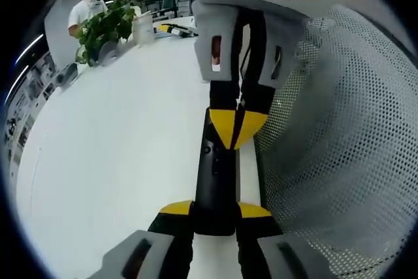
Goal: Press the specified remote control buttons in sequence, fully releasing each button before pressing the next.
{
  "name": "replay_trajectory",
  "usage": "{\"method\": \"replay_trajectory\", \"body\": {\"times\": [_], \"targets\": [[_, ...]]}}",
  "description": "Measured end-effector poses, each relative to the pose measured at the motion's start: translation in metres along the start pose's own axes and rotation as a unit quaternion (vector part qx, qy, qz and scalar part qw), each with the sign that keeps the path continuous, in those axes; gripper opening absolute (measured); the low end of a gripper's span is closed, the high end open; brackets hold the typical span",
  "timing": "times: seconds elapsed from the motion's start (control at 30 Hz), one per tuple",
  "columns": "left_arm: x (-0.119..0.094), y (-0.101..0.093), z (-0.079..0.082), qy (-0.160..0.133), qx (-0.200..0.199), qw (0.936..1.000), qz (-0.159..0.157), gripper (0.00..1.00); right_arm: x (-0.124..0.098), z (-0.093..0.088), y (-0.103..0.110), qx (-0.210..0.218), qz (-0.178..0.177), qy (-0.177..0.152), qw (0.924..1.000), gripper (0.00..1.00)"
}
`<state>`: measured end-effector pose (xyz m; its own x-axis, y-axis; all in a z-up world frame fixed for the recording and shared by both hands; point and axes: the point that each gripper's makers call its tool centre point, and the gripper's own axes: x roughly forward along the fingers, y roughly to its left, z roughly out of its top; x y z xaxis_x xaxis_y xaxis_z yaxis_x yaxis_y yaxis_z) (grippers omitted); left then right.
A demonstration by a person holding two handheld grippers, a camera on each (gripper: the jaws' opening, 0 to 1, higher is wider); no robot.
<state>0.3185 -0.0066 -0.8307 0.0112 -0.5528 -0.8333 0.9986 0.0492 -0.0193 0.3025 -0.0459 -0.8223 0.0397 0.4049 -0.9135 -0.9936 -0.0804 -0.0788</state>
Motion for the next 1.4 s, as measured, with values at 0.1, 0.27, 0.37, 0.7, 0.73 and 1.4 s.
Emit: {"method": "replay_trajectory", "body": {"times": [0.1, 0.27, 0.37, 0.7, 0.73, 1.4], "targets": [[0.000, 0.000, 0.000, -0.001, 0.002, 1.0000, -0.002, 0.24, 0.001, 0.000, 0.000, -0.012, -0.006, 0.004, 0.9999, 0.00], [0.000, 0.000, 0.000, 0.001, 0.002, 1.0000, -0.002, 0.24, 0.002, 0.001, -0.001, -0.066, -0.025, 0.018, 0.9973, 0.00], [0.000, 0.000, 0.000, 0.003, 0.006, 1.0000, -0.004, 0.24, 0.004, 0.003, 0.000, -0.088, -0.030, 0.024, 0.9953, 0.00], [0.000, 0.000, 0.000, -0.001, 0.003, 1.0000, -0.003, 0.24, 0.004, 0.004, -0.001, -0.097, -0.033, 0.014, 0.9947, 0.00], [0.000, 0.000, 0.000, -0.001, 0.003, 1.0000, -0.003, 0.24, 0.004, 0.004, -0.001, -0.078, -0.027, 0.008, 0.9966, 0.00], [0.000, 0.000, 0.001, -0.008, -0.005, 0.9999, -0.004, 0.24, 0.002, 0.002, -0.019, 0.073, 0.036, -0.012, 0.9966, 0.00]]}}
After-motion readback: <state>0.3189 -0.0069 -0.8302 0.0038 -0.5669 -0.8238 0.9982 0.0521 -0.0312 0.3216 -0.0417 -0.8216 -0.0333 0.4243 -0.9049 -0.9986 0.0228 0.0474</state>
